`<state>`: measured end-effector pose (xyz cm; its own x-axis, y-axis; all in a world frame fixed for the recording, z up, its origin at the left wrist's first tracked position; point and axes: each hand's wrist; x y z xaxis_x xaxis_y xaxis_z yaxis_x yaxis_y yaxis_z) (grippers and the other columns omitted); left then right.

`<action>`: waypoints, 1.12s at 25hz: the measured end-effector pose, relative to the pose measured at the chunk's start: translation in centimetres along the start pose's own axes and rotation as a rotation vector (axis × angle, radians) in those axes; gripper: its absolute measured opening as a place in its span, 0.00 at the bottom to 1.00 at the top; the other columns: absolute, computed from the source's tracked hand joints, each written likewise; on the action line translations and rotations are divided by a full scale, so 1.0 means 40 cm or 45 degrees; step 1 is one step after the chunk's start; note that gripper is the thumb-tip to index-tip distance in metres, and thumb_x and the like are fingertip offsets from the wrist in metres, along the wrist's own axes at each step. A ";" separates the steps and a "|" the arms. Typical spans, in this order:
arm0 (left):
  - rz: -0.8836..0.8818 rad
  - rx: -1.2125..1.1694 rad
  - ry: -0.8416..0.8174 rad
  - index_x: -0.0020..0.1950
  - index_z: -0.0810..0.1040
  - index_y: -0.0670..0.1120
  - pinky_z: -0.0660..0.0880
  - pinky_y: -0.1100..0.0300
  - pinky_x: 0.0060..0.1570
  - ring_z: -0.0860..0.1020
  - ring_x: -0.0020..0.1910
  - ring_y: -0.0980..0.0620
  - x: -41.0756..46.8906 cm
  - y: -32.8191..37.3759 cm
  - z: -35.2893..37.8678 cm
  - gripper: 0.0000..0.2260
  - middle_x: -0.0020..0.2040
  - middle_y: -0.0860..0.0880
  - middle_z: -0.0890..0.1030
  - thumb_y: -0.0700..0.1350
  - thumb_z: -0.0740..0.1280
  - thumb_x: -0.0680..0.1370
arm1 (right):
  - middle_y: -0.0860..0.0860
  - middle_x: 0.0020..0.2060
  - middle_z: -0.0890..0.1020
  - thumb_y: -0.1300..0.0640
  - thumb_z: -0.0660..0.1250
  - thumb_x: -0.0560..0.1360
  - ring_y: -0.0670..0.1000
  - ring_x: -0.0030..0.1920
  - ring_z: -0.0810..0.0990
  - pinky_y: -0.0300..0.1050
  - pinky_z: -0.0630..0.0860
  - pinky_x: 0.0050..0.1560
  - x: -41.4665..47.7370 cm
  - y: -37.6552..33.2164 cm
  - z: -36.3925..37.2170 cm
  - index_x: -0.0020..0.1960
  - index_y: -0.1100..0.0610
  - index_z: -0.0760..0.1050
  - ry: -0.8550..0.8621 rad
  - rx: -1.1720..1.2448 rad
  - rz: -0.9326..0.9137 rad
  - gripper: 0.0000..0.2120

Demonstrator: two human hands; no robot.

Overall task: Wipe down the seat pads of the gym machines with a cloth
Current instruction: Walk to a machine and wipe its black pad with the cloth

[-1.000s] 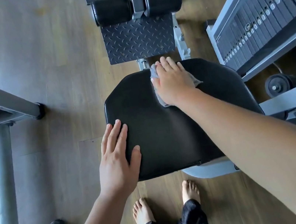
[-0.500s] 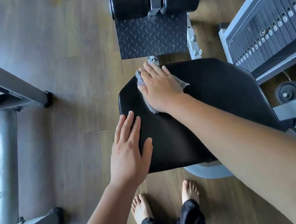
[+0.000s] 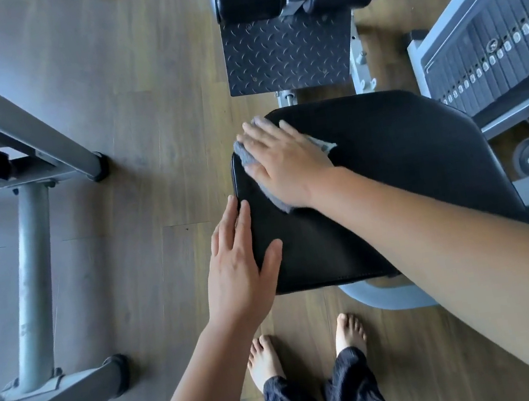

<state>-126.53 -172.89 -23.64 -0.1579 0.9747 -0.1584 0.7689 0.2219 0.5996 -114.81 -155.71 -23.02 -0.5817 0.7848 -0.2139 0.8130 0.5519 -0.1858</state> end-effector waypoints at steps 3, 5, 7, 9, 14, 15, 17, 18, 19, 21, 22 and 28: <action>0.025 0.003 -0.017 0.84 0.56 0.51 0.63 0.55 0.75 0.55 0.80 0.55 -0.013 -0.008 -0.013 0.32 0.84 0.56 0.54 0.59 0.61 0.82 | 0.51 0.82 0.52 0.42 0.44 0.83 0.51 0.82 0.47 0.53 0.48 0.81 -0.155 -0.020 0.035 0.82 0.55 0.54 0.018 -0.032 -0.242 0.31; 0.038 0.019 -0.033 0.84 0.56 0.52 0.63 0.56 0.74 0.56 0.80 0.55 -0.025 -0.017 -0.020 0.32 0.84 0.57 0.54 0.60 0.59 0.82 | 0.50 0.82 0.52 0.43 0.45 0.84 0.50 0.82 0.46 0.52 0.47 0.81 -0.119 0.000 0.019 0.82 0.54 0.54 -0.053 -0.015 -0.331 0.30; 0.054 0.028 -0.035 0.84 0.56 0.52 0.61 0.59 0.73 0.56 0.80 0.56 -0.034 -0.026 -0.024 0.31 0.83 0.58 0.55 0.61 0.57 0.82 | 0.49 0.82 0.52 0.45 0.47 0.85 0.49 0.82 0.47 0.54 0.48 0.81 -0.035 -0.005 0.000 0.82 0.53 0.54 -0.060 0.005 -0.228 0.28; 0.052 0.028 -0.013 0.83 0.58 0.51 0.60 0.62 0.72 0.57 0.80 0.56 -0.044 -0.035 -0.023 0.30 0.83 0.57 0.58 0.60 0.56 0.83 | 0.50 0.82 0.54 0.46 0.49 0.85 0.50 0.82 0.48 0.56 0.50 0.81 -0.014 -0.037 0.010 0.82 0.54 0.56 -0.003 0.007 -0.037 0.27; 0.045 -0.052 0.037 0.80 0.66 0.49 0.52 0.79 0.68 0.65 0.76 0.57 -0.073 -0.052 -0.037 0.26 0.77 0.54 0.69 0.58 0.54 0.84 | 0.53 0.82 0.54 0.45 0.44 0.85 0.52 0.82 0.48 0.54 0.51 0.81 -0.299 -0.168 0.065 0.81 0.57 0.56 0.075 0.081 0.045 0.29; 0.039 -0.058 0.040 0.80 0.68 0.49 0.52 0.80 0.67 0.67 0.74 0.57 -0.076 -0.056 -0.041 0.25 0.76 0.54 0.71 0.57 0.55 0.84 | 0.53 0.82 0.54 0.44 0.44 0.85 0.52 0.82 0.48 0.54 0.51 0.81 -0.302 -0.162 0.069 0.81 0.57 0.56 0.052 0.091 0.037 0.29; 0.031 -0.055 0.032 0.79 0.69 0.50 0.54 0.82 0.64 0.68 0.72 0.59 -0.075 -0.065 -0.051 0.23 0.74 0.56 0.74 0.55 0.56 0.84 | 0.53 0.82 0.53 0.45 0.45 0.85 0.52 0.82 0.48 0.55 0.51 0.81 -0.214 -0.139 0.054 0.81 0.57 0.55 0.049 0.096 0.096 0.29; 0.035 -0.055 0.026 0.78 0.70 0.51 0.56 0.81 0.62 0.69 0.71 0.59 -0.074 -0.068 -0.054 0.23 0.73 0.56 0.75 0.54 0.56 0.84 | 0.53 0.82 0.53 0.46 0.45 0.85 0.53 0.82 0.47 0.55 0.50 0.81 -0.144 -0.127 0.045 0.82 0.57 0.54 0.052 0.066 0.146 0.29; 0.039 -0.058 0.024 0.78 0.71 0.51 0.59 0.78 0.62 0.69 0.70 0.59 -0.071 -0.072 -0.055 0.22 0.72 0.57 0.75 0.54 0.57 0.84 | 0.54 0.82 0.52 0.46 0.45 0.85 0.53 0.82 0.47 0.55 0.49 0.81 -0.079 -0.116 0.034 0.82 0.57 0.54 0.050 0.034 0.201 0.29; 0.047 -0.067 0.020 0.77 0.72 0.51 0.67 0.68 0.61 0.71 0.68 0.58 -0.066 -0.080 -0.055 0.21 0.70 0.56 0.78 0.52 0.59 0.84 | 0.54 0.82 0.51 0.45 0.45 0.85 0.54 0.82 0.46 0.56 0.48 0.81 -0.038 -0.112 0.032 0.82 0.58 0.54 0.061 0.044 0.320 0.29; 0.045 -0.070 0.017 0.76 0.73 0.51 0.70 0.64 0.61 0.73 0.67 0.57 -0.067 -0.082 -0.057 0.21 0.69 0.55 0.79 0.50 0.60 0.83 | 0.55 0.82 0.51 0.45 0.45 0.85 0.54 0.82 0.46 0.56 0.48 0.81 -0.069 -0.124 0.039 0.82 0.58 0.54 0.087 0.058 0.320 0.29; 0.051 -0.056 -0.018 0.76 0.73 0.52 0.73 0.64 0.55 0.76 0.61 0.55 -0.074 -0.096 -0.061 0.21 0.65 0.56 0.81 0.47 0.68 0.82 | 0.54 0.82 0.52 0.41 0.48 0.83 0.54 0.82 0.46 0.55 0.51 0.81 -0.258 -0.178 0.079 0.82 0.58 0.54 0.083 0.107 0.149 0.32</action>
<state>-130.53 -176.57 -23.57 -0.1186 0.9824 -0.1443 0.7464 0.1840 0.6395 -114.67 -168.63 -22.54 -0.4775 0.8607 -0.1765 0.8685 0.4320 -0.2431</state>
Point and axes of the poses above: each hand's wrist, its own x-axis towards the middle knuckle, its own z-axis out of the palm, y = z × x
